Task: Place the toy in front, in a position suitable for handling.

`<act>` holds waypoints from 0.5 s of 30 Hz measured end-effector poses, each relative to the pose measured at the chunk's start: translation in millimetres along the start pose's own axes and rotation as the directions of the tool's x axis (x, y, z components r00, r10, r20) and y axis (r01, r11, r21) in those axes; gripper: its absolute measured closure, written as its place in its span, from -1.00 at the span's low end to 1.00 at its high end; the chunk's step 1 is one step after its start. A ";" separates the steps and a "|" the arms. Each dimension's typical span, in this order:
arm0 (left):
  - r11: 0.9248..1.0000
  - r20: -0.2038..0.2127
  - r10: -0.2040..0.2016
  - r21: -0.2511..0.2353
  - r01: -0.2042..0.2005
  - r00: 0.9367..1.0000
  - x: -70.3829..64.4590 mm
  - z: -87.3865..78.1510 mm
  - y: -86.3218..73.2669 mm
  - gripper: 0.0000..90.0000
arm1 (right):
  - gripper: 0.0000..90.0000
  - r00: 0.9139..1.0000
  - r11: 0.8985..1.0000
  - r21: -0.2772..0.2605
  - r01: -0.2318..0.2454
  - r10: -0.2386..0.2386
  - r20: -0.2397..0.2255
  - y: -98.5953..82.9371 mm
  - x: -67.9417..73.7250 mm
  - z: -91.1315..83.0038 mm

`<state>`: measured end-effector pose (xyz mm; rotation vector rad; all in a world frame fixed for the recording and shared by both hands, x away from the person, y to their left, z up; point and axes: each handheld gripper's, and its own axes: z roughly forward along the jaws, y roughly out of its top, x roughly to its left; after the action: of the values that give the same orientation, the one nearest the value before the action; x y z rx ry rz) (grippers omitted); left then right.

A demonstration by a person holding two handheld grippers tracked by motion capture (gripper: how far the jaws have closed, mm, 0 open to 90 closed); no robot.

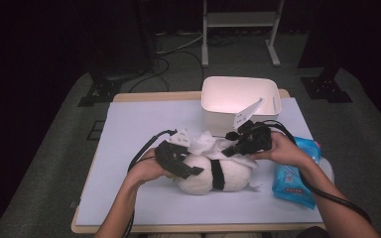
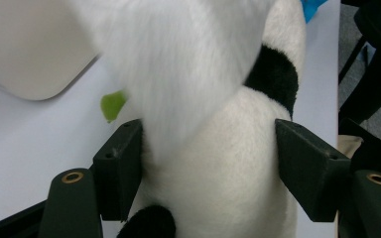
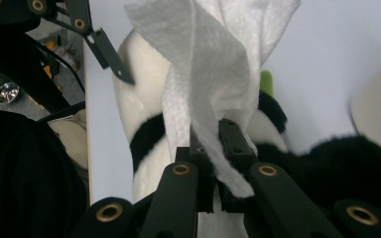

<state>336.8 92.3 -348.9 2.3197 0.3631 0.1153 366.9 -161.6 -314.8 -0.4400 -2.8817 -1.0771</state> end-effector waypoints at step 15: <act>1.000 0.022 -0.012 -0.006 0.012 1.000 0.1 -2.7 -0.6 -0.38 | 0.90 0.996 0.999 0.024 -0.030 0.028 0.083 -4.2 -13.7 -10.9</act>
<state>336.2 94.7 -347.5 2.3107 0.3652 0.0846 378.2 -175.2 -311.0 -0.5360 -2.9467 -1.0406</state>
